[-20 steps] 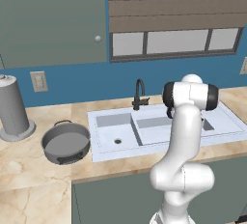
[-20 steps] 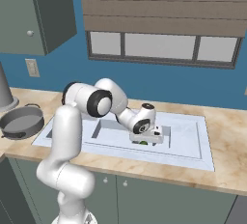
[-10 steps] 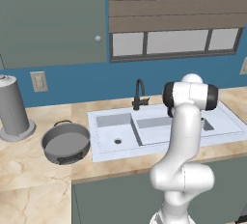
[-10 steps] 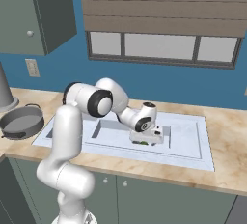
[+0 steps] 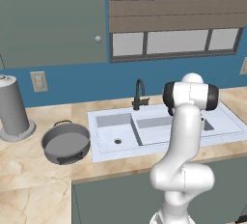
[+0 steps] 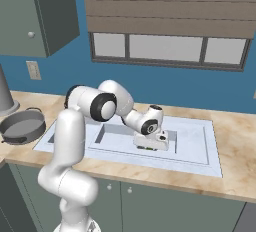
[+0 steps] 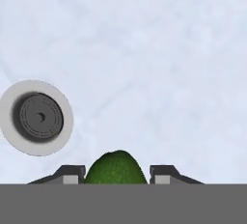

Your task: Dump the avocado from the pot into the sink. Then turn on the water and wash the avocado. Then turn off the water and put the avocado back in the pot.

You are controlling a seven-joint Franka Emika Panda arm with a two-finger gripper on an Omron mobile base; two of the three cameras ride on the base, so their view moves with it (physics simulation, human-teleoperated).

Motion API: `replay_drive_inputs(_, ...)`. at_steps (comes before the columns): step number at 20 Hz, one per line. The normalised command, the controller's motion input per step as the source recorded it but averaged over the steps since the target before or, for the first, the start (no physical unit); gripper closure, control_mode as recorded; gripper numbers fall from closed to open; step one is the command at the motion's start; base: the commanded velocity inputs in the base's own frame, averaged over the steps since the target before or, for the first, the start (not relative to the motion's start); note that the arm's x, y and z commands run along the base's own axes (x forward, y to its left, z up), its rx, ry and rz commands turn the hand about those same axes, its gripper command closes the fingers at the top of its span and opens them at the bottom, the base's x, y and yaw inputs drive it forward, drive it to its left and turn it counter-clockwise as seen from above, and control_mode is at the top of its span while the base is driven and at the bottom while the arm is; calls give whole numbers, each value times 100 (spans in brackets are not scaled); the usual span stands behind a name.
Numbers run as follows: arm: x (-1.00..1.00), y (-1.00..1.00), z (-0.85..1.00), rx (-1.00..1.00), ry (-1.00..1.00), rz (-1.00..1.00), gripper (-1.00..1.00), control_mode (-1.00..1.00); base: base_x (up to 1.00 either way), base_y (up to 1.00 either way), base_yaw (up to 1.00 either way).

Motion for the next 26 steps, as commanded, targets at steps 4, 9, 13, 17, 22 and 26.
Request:
replay_drive_inputs(4,-4,0,1,0,0,0,100,-100,0,0,0)
replay_drive_inputs(9,0,0,22,0,0,0,100,-100,0,0,0)
replay_drive_inputs(13,0,0,46,0,-1,0,100,-100,0,0,0)
replay_drive_inputs(17,0,0,56,0,-2,0,100,-100,0,0,0)
replay_drive_inputs(22,0,0,58,0,-1,0,100,-100,0,0,0)
replay_drive_inputs(26,-4,1,53,0,-6,0,100,-100,0,0,0)
